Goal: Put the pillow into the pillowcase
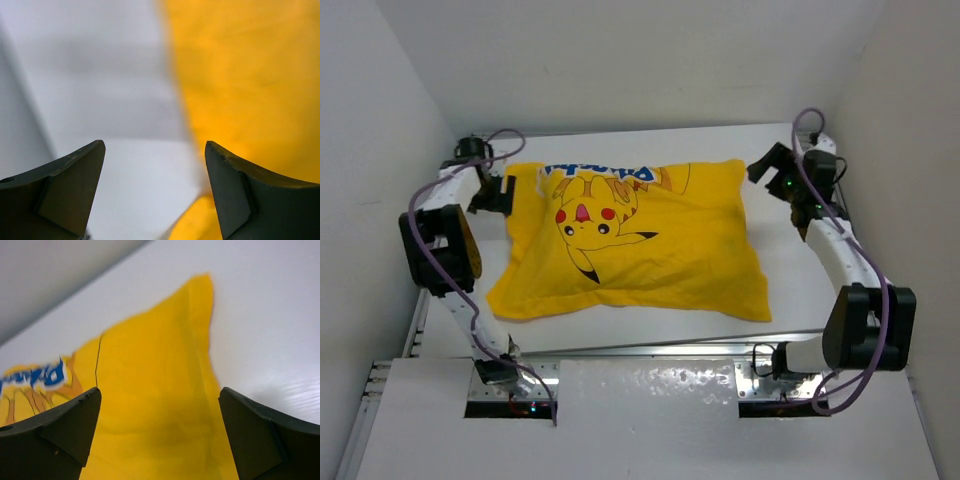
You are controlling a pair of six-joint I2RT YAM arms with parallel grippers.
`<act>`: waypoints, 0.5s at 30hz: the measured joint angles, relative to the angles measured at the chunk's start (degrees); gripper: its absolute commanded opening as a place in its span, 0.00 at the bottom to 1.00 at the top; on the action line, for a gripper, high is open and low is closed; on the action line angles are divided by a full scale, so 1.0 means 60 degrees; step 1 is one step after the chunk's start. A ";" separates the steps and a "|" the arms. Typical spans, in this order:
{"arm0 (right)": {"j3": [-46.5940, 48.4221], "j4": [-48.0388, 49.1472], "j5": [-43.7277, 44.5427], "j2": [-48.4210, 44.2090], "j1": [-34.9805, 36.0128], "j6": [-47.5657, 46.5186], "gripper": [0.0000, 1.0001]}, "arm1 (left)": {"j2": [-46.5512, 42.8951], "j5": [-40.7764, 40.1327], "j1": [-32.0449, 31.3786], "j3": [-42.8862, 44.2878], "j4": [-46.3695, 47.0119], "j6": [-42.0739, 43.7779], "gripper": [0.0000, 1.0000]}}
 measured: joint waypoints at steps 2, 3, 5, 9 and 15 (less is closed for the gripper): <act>0.0448 -0.0219 0.0149 -0.0390 -0.0528 -0.0051 0.99 | -0.0499 -0.0015 0.0820 -0.0095 -0.0168 -0.0033 0.80; 0.0641 -0.0302 0.0273 -0.0572 -0.0841 -0.0047 0.99 | -0.0856 -0.0062 0.1151 -0.0204 -0.0226 -0.0025 0.80; 0.0801 -0.0408 0.0594 -0.0954 -0.1315 -0.0036 0.99 | -0.1916 -0.0364 0.1876 -0.0579 -0.0280 0.0051 0.82; 0.0514 -0.0554 0.1475 -0.1865 -0.1821 -0.0025 0.99 | -0.4747 -0.1515 0.2269 -0.1585 -0.0186 0.0430 0.92; -0.0073 -0.0663 0.2379 -0.2732 -0.1818 -0.0335 0.99 | -0.7563 -0.2637 0.2080 -0.3038 0.0076 0.0616 0.98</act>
